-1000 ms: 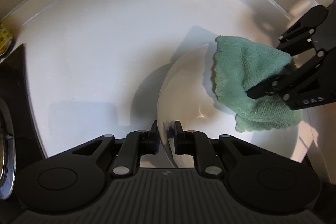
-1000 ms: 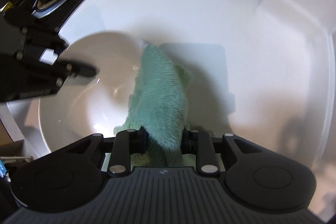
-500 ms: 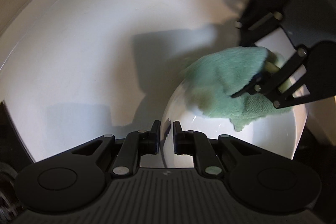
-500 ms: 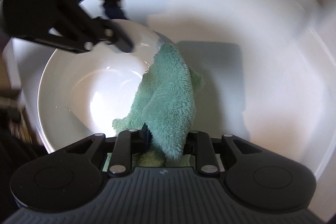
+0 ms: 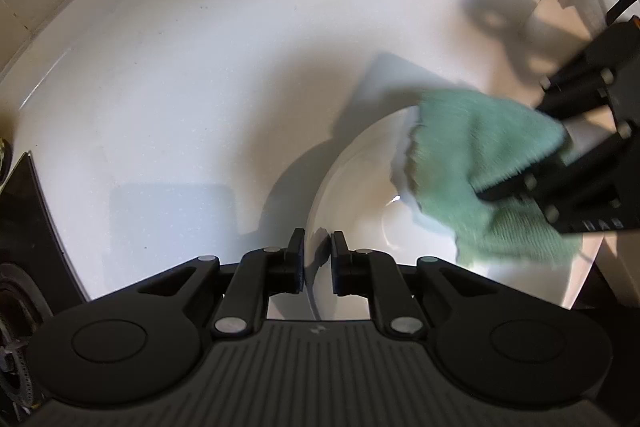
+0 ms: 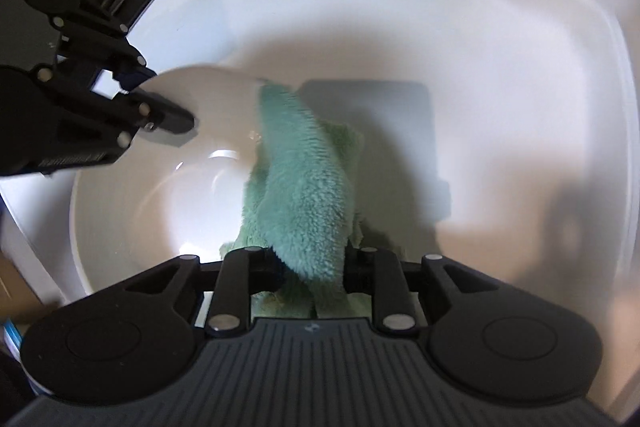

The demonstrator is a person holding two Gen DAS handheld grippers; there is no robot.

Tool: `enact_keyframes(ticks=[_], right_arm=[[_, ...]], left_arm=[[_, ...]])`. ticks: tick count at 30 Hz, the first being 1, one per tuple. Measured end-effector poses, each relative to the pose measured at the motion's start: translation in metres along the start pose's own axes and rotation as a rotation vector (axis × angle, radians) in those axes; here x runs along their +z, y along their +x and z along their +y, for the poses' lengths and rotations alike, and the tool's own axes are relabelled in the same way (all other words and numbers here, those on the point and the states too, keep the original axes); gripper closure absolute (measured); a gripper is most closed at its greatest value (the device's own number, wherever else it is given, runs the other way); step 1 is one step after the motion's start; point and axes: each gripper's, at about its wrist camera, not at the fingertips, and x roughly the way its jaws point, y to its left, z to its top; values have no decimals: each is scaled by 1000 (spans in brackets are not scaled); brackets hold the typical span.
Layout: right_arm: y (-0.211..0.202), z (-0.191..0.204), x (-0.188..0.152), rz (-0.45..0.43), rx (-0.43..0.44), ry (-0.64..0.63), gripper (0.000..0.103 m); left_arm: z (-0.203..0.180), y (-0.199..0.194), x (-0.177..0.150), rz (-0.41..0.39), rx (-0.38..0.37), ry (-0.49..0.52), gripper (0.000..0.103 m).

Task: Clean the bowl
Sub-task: 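Rub the towel around the bowl's inner wall with the right gripper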

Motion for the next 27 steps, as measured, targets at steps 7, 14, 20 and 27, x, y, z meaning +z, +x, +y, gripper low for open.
enact_keyframes(ticks=[7,14,20,27], right_arm=[[0,-9,9,63,31,-146,83],[-1,3,34,111,13,-606,82],[-4,0,43,63,-18,-658,81],[-28,-47,4,4,-26,-41,84]], left_arm=[[6,-11,-10,-2,-60,4,91],[9,6,15,37,-49,21,91],[11,7,19,59,-16,5,90],[8,4,12,1,17,-40,86]])
